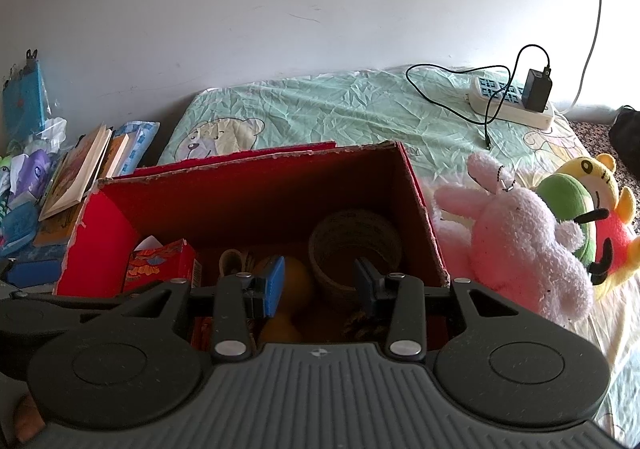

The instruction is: Organize objects

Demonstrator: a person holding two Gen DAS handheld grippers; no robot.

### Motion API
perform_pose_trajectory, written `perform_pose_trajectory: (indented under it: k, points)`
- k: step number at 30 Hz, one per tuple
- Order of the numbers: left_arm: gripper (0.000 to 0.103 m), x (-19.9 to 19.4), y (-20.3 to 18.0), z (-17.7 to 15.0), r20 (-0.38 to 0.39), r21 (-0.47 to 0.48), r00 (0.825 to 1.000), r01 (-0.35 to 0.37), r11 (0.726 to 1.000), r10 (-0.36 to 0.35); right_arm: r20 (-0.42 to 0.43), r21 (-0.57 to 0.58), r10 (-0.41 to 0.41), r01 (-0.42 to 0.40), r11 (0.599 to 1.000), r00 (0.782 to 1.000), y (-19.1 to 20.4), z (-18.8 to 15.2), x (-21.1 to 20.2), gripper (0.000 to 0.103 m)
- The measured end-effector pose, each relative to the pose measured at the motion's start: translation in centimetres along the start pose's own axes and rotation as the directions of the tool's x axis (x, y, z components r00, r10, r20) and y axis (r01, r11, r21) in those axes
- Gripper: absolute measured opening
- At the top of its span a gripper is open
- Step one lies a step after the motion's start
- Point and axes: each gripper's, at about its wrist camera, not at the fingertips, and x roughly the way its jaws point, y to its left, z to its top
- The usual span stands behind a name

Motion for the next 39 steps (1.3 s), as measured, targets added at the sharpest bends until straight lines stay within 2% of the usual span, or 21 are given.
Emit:
perform_pose_trajectory:
  k: [21, 39]
  points:
    - [0.1, 0.45, -0.2, -0.03, -0.015, 0.006, 1.0, 0.014, 1.0, -0.014, -0.001, -0.005, 0.001, -0.001, 1.0, 1.0, -0.01, -0.03, 0.11, 0.041]
    - [0.098, 0.43, -0.02, -0.12, 0.003, -0.004, 1.0, 0.015, 1.0, -0.015, 0.002, -0.005, 0.001, -0.001, 1.0, 1.0, -0.07, -0.11, 0.16, 0.041]
